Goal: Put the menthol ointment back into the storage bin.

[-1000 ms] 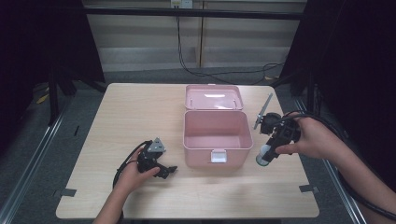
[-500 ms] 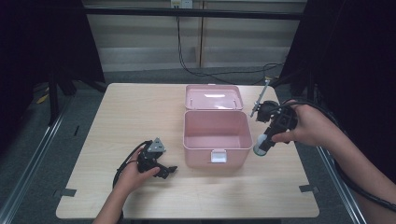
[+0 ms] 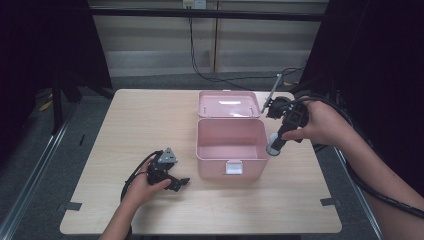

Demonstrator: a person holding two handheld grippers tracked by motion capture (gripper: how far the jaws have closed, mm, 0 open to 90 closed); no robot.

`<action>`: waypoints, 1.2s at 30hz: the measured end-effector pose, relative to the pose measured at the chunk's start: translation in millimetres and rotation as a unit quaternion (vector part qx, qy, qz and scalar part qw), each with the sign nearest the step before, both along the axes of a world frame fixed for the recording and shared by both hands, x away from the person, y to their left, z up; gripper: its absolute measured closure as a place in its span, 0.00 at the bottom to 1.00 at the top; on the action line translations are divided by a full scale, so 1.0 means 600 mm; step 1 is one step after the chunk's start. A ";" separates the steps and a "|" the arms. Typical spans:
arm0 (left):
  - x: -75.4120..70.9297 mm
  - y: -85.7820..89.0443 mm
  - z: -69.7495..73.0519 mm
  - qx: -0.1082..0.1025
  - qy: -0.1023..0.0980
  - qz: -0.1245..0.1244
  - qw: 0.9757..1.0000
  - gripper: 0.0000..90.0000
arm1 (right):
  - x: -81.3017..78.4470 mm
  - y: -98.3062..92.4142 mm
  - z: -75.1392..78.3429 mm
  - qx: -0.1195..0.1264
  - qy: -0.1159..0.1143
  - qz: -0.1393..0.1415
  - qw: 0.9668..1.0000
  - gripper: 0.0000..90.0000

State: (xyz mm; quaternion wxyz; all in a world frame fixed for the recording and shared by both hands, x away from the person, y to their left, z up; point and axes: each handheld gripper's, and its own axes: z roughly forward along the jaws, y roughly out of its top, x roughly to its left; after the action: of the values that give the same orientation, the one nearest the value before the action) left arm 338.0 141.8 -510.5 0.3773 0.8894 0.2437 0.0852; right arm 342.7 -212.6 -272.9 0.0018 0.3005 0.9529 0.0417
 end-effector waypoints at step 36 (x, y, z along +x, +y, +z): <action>0.000 0.000 0.000 0.000 0.000 0.000 1.000 0.06 | 0.092 0.060 -0.037 -0.001 0.013 -0.150 0.989 0.56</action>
State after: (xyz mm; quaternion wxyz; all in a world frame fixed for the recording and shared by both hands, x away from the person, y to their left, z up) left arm 338.0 141.8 -510.5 0.3773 0.8895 0.2435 0.0849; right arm 398.1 -176.3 -294.9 -0.0038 0.4403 0.8971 0.0363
